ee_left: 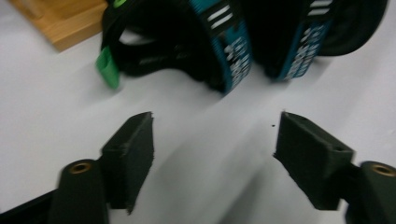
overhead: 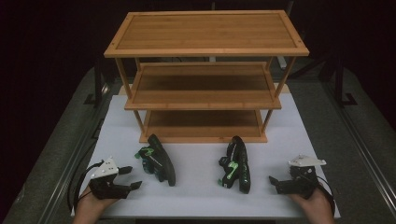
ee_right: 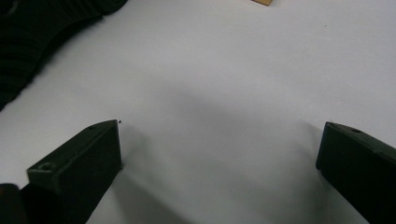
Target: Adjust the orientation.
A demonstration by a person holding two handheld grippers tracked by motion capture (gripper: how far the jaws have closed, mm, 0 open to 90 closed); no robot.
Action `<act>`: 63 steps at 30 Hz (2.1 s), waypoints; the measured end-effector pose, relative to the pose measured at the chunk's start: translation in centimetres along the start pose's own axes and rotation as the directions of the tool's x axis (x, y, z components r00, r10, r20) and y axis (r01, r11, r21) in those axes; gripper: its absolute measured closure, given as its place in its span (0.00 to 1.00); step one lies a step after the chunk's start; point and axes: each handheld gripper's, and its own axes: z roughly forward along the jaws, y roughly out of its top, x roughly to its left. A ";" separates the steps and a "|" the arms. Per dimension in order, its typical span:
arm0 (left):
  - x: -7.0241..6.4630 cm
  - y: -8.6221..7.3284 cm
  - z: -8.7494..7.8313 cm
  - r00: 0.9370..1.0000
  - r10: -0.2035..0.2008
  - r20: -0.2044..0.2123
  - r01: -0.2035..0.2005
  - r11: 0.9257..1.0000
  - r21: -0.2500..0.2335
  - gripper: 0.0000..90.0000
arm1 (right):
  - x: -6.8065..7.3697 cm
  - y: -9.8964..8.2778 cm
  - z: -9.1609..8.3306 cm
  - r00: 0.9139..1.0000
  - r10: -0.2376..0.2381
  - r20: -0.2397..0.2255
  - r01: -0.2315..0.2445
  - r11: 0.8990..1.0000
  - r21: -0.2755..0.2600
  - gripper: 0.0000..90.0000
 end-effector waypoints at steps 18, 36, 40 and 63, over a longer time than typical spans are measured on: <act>0.6 1.5 2.1 0.998 0.027 0.050 -0.025 0.999 -0.042 0.59 | 0.0 0.0 0.0 1.000 -0.001 0.000 0.001 1.000 0.000 0.00; 0.3 3.2 2.5 0.997 0.034 0.074 -0.030 0.998 -0.055 0.77 | 0.0 0.0 0.0 1.000 0.000 0.000 0.000 1.000 0.000 0.00; 0.2 4.0 2.6 0.996 0.053 0.071 -0.049 0.997 -0.061 0.78 | 0.0 0.0 0.0 1.000 -0.001 0.000 0.001 1.000 -0.001 0.00; -0.5 10.1 6.1 0.990 0.074 0.117 -0.072 0.997 -0.027 0.84 | 0.0 0.0 0.0 1.000 -0.002 -0.001 0.002 1.000 -0.002 0.00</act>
